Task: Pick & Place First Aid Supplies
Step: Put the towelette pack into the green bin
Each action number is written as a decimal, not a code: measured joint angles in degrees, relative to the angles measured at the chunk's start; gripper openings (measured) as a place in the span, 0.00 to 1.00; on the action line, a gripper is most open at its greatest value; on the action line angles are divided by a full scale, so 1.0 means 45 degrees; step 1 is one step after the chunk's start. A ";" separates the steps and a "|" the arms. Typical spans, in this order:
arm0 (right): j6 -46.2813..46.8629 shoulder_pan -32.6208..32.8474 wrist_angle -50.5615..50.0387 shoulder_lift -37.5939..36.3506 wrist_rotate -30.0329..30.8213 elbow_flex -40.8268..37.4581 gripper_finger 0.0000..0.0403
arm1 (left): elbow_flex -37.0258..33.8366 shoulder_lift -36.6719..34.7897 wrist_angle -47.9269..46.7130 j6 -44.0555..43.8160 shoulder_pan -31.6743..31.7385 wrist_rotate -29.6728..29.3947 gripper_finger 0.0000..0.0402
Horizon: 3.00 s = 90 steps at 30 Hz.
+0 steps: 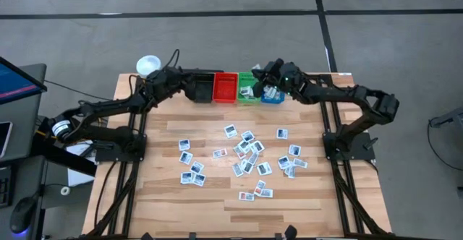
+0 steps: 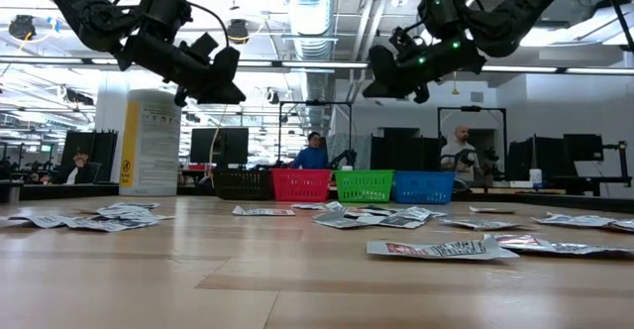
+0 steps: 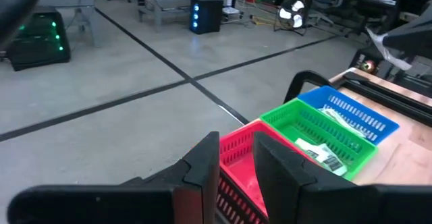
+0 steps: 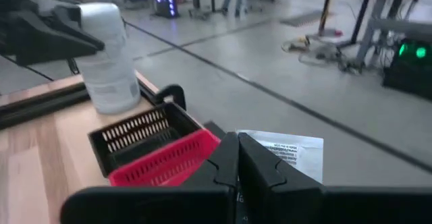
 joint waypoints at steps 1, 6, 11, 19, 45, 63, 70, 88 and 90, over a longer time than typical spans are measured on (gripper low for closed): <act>0.0155 -0.0070 -0.0041 0.0082 -0.0034 0.0000 0.00 | 0.0000 0.0000 0.0000 0.0000 0.0029 0.0000 0.23; 0.0554 -0.0024 0.0142 0.1273 -0.0997 0.0198 0.00 | 0.0000 0.0000 0.0004 0.0000 0.0034 0.0000 0.23; 0.0503 0.0181 0.0109 0.2699 -0.1001 0.0944 0.00 | 0.0000 0.0000 -0.0015 -0.0005 -0.0005 0.0330 0.23; 0.1271 -0.0052 -0.1201 0.4271 -0.0889 0.2574 0.00 | 0.0000 -0.0007 -0.0868 -0.0768 -0.0010 0.1147 0.23; -0.1172 0.1653 -0.5805 0.2623 0.0359 0.3060 0.31 | -0.0005 -0.0005 -0.1965 -0.2407 -0.1221 0.2132 0.23; -0.3962 0.5510 -1.2984 0.1795 -0.0179 0.3050 0.28 | -0.1061 0.0000 -0.1763 -0.4112 -0.3721 0.1339 0.23; -0.3607 0.6298 -1.3345 0.1788 -0.1034 0.3001 0.28 | -0.1263 0.0000 -0.1525 -0.4385 -0.4581 0.0089 0.23; -0.2715 0.6507 -0.8786 0.1990 -0.1010 -0.0109 0.28 | -0.1253 0.0000 -0.1218 -0.4357 -0.4731 -0.0370 0.23; -0.2715 0.6504 -0.8789 0.2085 -0.1003 -0.0339 0.28 | -0.1248 0.0000 -0.1175 -0.4357 -0.4731 -0.0403 0.23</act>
